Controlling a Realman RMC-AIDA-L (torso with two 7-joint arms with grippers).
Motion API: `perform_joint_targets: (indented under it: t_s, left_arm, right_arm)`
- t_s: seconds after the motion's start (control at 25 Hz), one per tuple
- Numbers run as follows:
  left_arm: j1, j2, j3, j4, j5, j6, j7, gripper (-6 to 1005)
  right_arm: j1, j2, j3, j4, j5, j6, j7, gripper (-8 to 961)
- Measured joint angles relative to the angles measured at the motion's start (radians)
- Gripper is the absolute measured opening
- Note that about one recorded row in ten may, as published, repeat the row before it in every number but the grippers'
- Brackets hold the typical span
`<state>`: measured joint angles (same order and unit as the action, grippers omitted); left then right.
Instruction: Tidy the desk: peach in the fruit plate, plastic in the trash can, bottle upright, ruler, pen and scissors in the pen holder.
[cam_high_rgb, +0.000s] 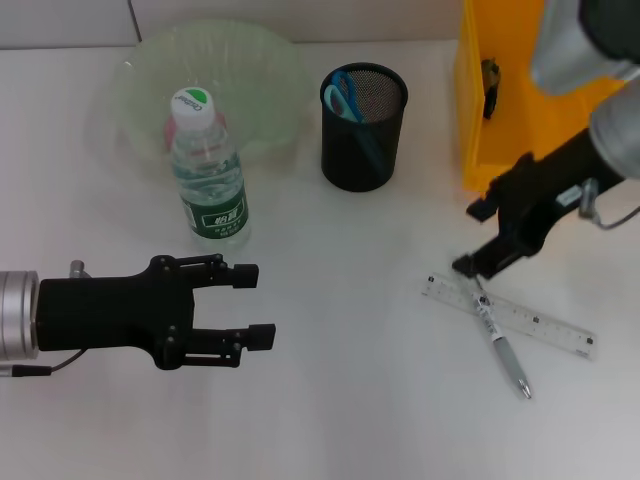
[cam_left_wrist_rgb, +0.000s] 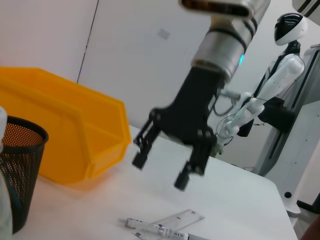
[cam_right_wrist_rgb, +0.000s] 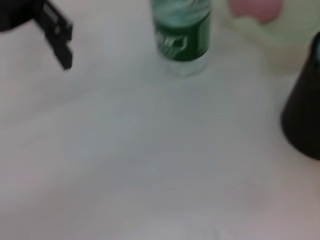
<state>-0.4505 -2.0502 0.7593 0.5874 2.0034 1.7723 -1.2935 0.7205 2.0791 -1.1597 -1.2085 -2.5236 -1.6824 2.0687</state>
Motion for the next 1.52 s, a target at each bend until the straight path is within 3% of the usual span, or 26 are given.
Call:
perform_joint_targets:
  t_s: [0.16, 0.44, 1.28, 1.52]
  left_arm:
    - [0.002, 0.000, 0.000, 0.001, 0.000, -0.002, 0.000, 804]
    - [0.003, -0.002, 0.000, 0.000, 0.000, -0.004, 0.002, 804]
    - [-0.002, -0.008, 0.000, -0.002, 0.025, -0.014, 0.000, 804]
    - [-0.003, -0.009, 0.000, -0.001, 0.026, -0.013, -0.001, 804]
  right_arm:
    - [0.005, 0.002, -0.063, 0.071, 0.002, 0.051, -0.003, 770]
    - [0.033, 0.005, -0.087, 0.184, 0.003, 0.110, -0.013, 768]
    - [0.053, 0.007, -0.167, 0.314, 0.053, 0.246, -0.013, 760]
    - [0.051, 0.007, -0.167, 0.325, 0.060, 0.251, -0.013, 519]
